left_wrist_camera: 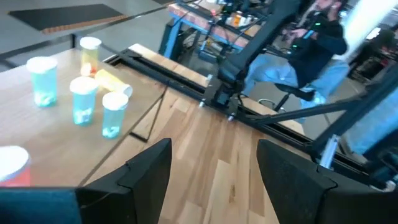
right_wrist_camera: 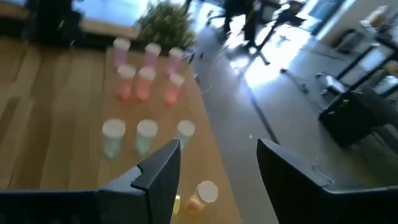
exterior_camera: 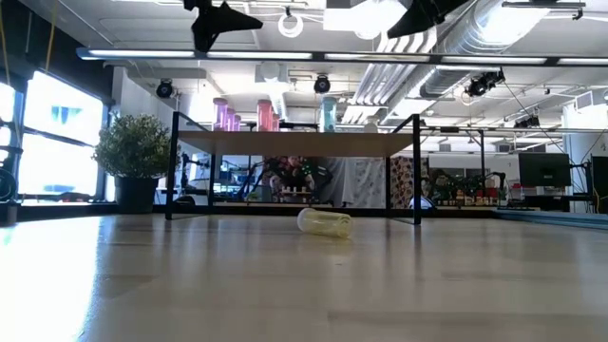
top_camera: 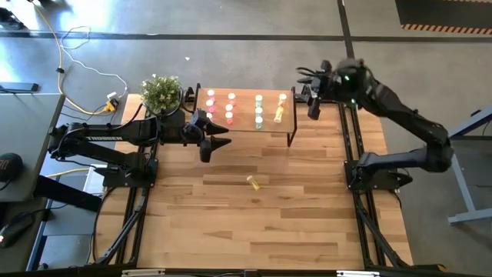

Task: Pick and place medicine bottles onto shelf by color
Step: Adjust the yellow pill bottle on the shelf

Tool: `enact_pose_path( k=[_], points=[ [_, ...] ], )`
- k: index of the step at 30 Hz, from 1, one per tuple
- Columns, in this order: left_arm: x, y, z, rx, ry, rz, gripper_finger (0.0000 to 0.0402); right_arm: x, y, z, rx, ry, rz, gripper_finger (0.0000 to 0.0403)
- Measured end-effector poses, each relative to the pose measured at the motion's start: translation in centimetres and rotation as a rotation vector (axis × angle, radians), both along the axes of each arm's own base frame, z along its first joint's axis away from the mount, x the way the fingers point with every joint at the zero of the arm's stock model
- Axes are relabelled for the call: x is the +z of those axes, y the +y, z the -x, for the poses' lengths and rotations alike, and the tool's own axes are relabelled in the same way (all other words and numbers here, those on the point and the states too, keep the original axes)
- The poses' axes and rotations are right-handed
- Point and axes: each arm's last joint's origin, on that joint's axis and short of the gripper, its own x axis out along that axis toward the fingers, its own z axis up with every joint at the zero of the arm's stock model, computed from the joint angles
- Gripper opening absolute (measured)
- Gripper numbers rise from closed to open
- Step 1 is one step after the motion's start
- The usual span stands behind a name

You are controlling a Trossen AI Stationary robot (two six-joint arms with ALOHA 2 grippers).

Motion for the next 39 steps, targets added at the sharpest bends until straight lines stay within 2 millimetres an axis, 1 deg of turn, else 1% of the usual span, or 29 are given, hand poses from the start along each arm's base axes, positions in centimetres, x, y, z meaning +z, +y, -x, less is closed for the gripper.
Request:
enact_pose_path(
  k=[4,6,10,13,15,19,24,28,33,39],
  points=[
    [-0.1,0.0,0.0,0.016,0.009,0.007,0.0227,0.1,-1.5,-1.0,0.116,0.156,0.004,0.0204],
    [-0.1,0.0,0.0,0.016,0.007,0.010,0.0227,-0.2,-2.0,-1.6,0.170,0.235,0.005,0.0204],
    [-0.1,0.0,0.0,0.021,0.005,0.015,0.0227,-1.3,-2.9,-3.1,0.253,0.393,-0.017,0.0204],
    [-0.1,0.0,0.0,0.021,0.005,0.013,0.0227,-2.6,-3.2,-4.3,0.298,0.486,-0.040,0.0204],
    [-0.1,0.0,0.0,0.019,0.007,0.009,0.0227,-3.5,-3.2,-5.2,0.336,0.541,-0.047,0.0204],
    [-0.1,0.0,0.0,0.008,0.007,0.008,0.0227,-4.9,-2.5,-7.0,0.415,0.625,-0.001,0.0204],
    [-0.1,0.0,0.0,0.000,0.007,0.007,0.0227,-6.4,-1.5,-9.0,0.452,0.782,0.144,0.0204],
    [-0.1,0.0,0.0,-0.003,0.009,0.000,0.0227,-7.8,-1.1,-10.2,0.487,0.901,0.228,0.0204],
    [-0.1,0.0,0.0,-0.003,0.009,0.000,0.0227,-9.2,-1.0,-11.3,0.516,0.984,0.272,0.0204],
    [-0.1,0.0,0.0,-0.003,0.009,0.000,0.0227,-9.8,-1.3,-11.8,0.519,1.013,0.293,0.0204]
  ],
)
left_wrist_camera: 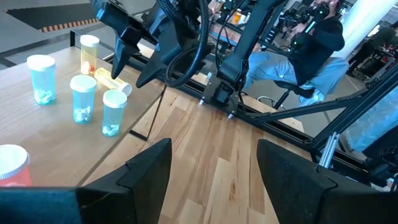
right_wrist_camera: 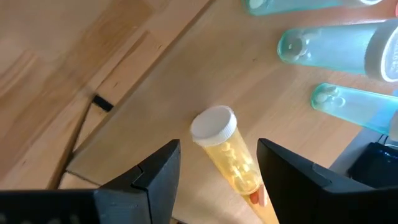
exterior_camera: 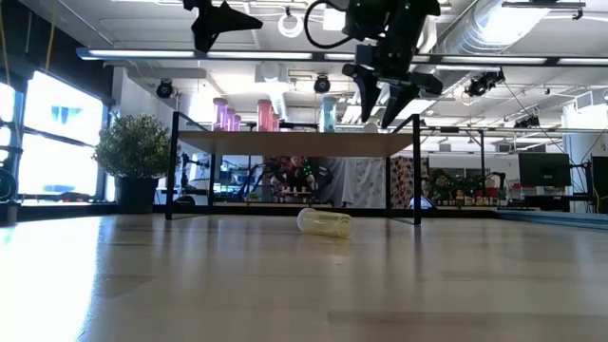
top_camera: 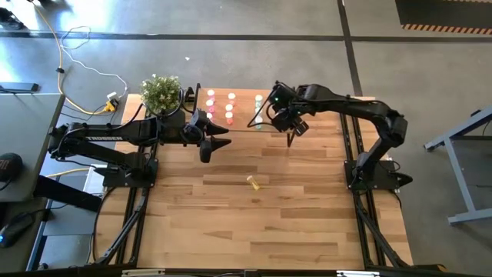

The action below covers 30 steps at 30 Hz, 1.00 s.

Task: Pick and place medicine bottles onto shelf by color
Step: Adjust the yellow pill bottle on the shelf

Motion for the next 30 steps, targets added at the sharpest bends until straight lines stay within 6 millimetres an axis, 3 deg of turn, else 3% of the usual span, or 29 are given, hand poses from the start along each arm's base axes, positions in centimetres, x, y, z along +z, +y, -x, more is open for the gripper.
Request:
enact_pose_path(
  k=[18,30],
  points=[
    [-0.1,-0.7,-0.1,-0.032,0.007,0.002,0.0227,-1.5,-0.5,-1.1,0.033,0.040,0.012,0.0203],
    [-0.1,-1.0,-0.2,-0.038,0.015,0.001,0.0227,-1.6,-0.6,-1.0,0.023,0.059,0.029,0.0130]
  ],
)
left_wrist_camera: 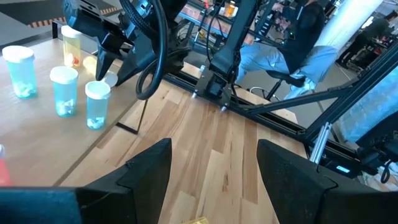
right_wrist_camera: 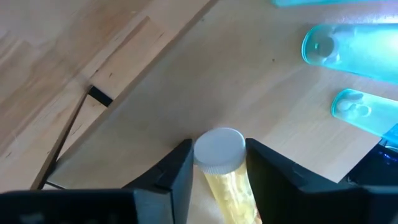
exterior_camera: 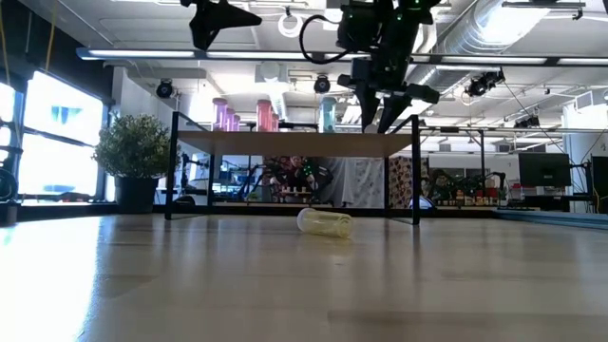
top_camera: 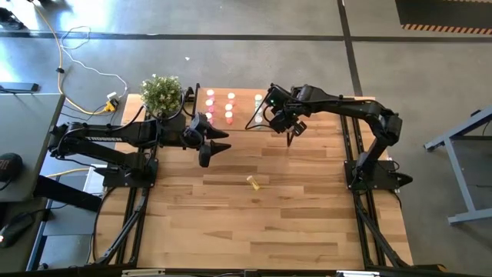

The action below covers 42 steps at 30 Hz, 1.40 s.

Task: Pick and place medicine bottles onto shelf by color
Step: Adjust the yellow pill bottle on the shelf

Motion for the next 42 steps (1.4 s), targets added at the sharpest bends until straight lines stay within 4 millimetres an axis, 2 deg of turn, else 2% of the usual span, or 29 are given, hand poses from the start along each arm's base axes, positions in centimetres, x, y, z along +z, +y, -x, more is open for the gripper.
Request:
enact_pose_path(
  k=[12,20,26,33,42],
  points=[
    [0.0,0.0,0.0,0.000,0.000,0.000,0.0227,0.0,0.0,0.0,-0.049,-0.013,-0.013,0.0126],
    [0.0,0.0,0.0,0.000,0.000,0.000,0.0227,0.1,0.1,0.1,-0.171,-0.054,-0.041,0.0126],
    [0.0,0.0,0.0,0.000,-0.001,0.000,0.0227,0.9,0.5,0.2,-0.230,-0.112,-0.052,0.0126],
    [0.0,0.0,0.0,0.000,-0.003,-0.001,0.0227,3.0,1.4,1.3,-0.343,-0.235,-0.130,0.0126],
    [0.3,0.0,-0.1,0.001,-0.028,-0.005,0.0227,8.1,3.0,4.3,-0.538,-0.548,-0.245,0.0126]
  ],
)
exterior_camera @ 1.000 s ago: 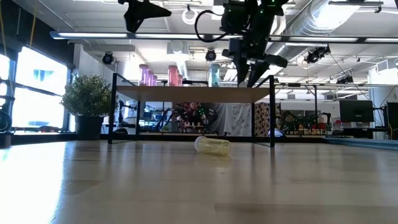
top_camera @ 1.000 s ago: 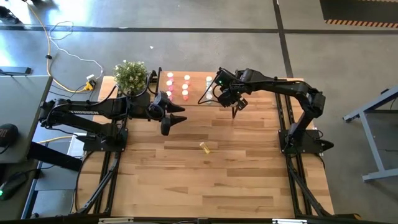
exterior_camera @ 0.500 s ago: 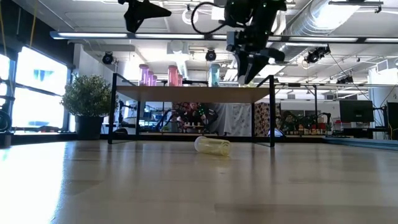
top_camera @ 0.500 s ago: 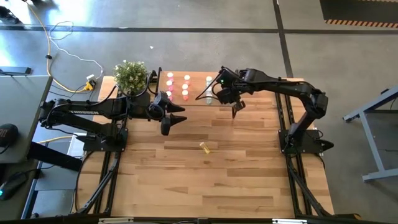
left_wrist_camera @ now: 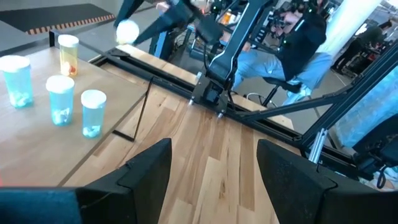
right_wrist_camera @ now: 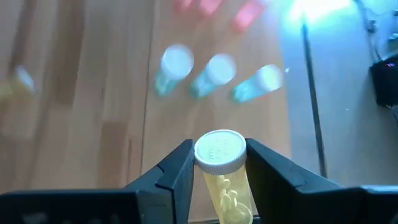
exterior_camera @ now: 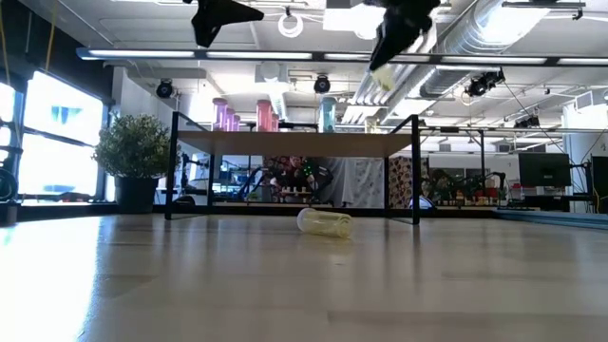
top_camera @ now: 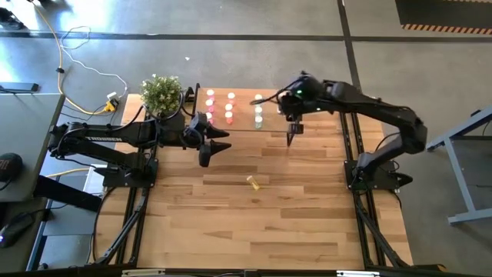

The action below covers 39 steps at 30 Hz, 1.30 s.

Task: Pick and place medicine bottles onto shelf by color
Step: Adjust the yellow pill bottle on the shelf

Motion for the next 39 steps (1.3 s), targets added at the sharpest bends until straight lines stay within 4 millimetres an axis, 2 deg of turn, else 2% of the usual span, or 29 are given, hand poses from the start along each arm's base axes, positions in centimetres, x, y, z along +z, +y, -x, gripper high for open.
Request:
enact_pose_path(
  k=[10,12,15,22,32,36,39],
  points=[
    [0.0,0.1,0.0,0.030,-0.003,-0.009,0.0227,6.0,1.8,4.5,-0.237,-0.453,-0.134,0.0126],
    [0.1,0.1,0.0,0.029,-0.004,-0.009,0.0227,6.6,2.2,5.5,-0.267,-0.515,-0.164,0.0126],
    [0.1,0.1,0.0,0.028,-0.004,-0.009,0.0227,6.4,2.6,6.5,-0.299,-0.589,-0.201,0.0126],
    [0.0,0.1,0.0,0.020,0.000,-0.025,0.0227,2.3,3.0,7.4,-0.326,-0.797,-0.273,0.0126],
    [0.1,0.1,0.0,0.018,0.002,-0.032,0.0227,-6.1,2.6,6.8,-0.333,-1.076,-0.264,0.0126],
    [0.1,0.1,0.0,0.018,0.000,-0.032,0.0227,-8.9,2.6,7.0,-0.369,-1.098,-0.274,0.0126],
    [0.1,0.1,0.0,0.018,-0.006,-0.033,0.0227,-10.0,2.5,7.0,-0.375,-1.085,-0.274,0.0126]
  ],
)
